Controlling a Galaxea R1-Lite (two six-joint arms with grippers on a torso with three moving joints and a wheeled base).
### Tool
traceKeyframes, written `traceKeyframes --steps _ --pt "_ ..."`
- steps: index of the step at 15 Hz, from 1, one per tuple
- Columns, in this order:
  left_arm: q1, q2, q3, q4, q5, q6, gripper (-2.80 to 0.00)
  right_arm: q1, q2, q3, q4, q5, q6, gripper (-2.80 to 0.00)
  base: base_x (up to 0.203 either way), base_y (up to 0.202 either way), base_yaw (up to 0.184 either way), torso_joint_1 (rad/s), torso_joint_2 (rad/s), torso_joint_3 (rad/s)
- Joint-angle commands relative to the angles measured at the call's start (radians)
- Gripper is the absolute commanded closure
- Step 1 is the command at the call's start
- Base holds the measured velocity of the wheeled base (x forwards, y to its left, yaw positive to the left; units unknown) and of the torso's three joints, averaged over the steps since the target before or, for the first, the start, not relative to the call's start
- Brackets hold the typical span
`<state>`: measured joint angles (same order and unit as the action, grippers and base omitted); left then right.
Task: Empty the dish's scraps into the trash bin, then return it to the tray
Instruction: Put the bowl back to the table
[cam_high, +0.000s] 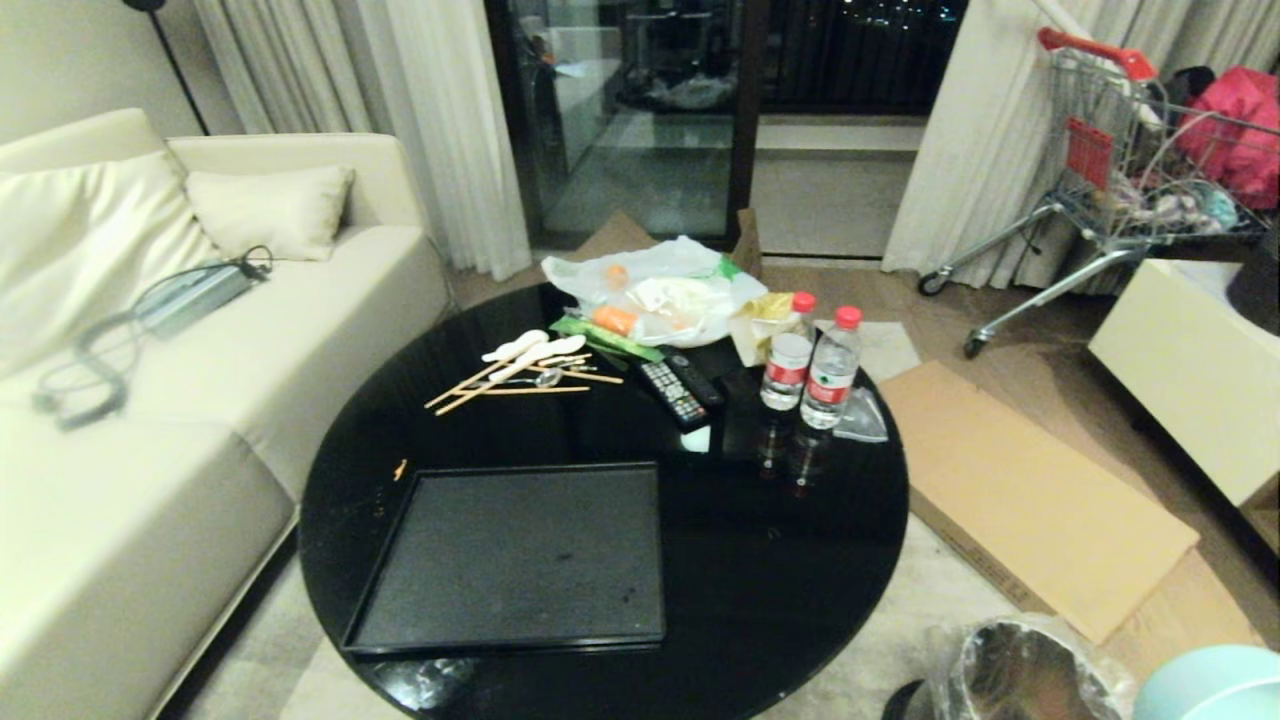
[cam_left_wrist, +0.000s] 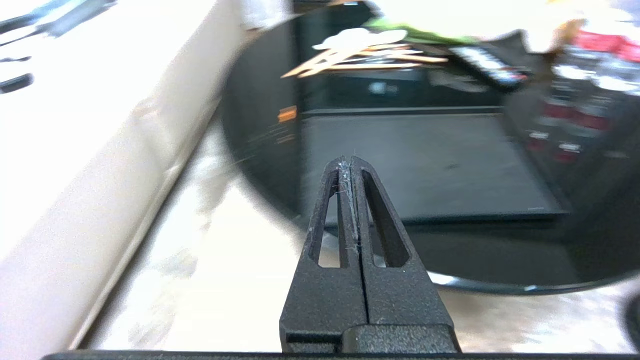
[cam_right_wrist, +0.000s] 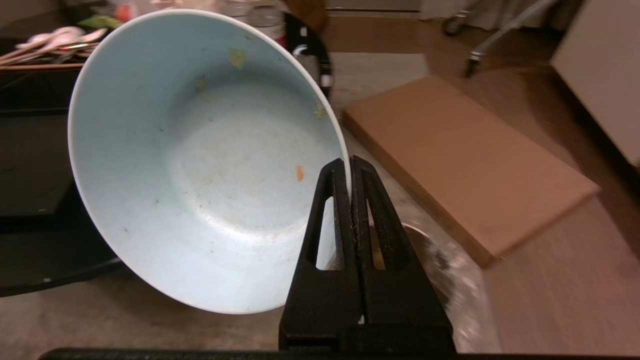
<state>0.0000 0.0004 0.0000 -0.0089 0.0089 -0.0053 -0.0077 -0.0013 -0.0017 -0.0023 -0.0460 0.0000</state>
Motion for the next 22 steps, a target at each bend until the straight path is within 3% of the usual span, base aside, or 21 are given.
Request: traceKeyframes --steps 1,5,13,17,22 --pt "0.000 0.000 0.000 0.000 0.000 -0.001 0.00 0.000 0.001 0.000 -0.001 0.000 0.000 0.00 0.001 -0.009 0.167 0.002 0.00 0.002" --pt "0.000 0.000 0.000 0.000 0.000 -0.002 0.00 0.000 0.001 0.000 -0.001 0.000 0.000 0.00 -0.001 -0.008 0.134 0.011 0.00 0.005" --pt "0.000 0.000 0.000 0.000 0.000 -0.004 0.00 0.000 0.001 0.000 0.003 0.003 -0.020 0.00 0.000 0.000 0.000 0.000 0.00 0.000" --pt "0.000 0.000 0.000 0.000 0.000 -0.004 0.00 0.002 0.013 -0.022 0.041 0.051 -0.083 0.00 0.000 0.000 0.000 0.000 0.00 0.000" --pt "0.000 0.000 0.000 0.000 0.000 -0.004 0.00 0.002 0.310 -0.173 0.032 0.161 -0.091 0.00 0.000 0.000 0.000 0.000 0.00 0.000"
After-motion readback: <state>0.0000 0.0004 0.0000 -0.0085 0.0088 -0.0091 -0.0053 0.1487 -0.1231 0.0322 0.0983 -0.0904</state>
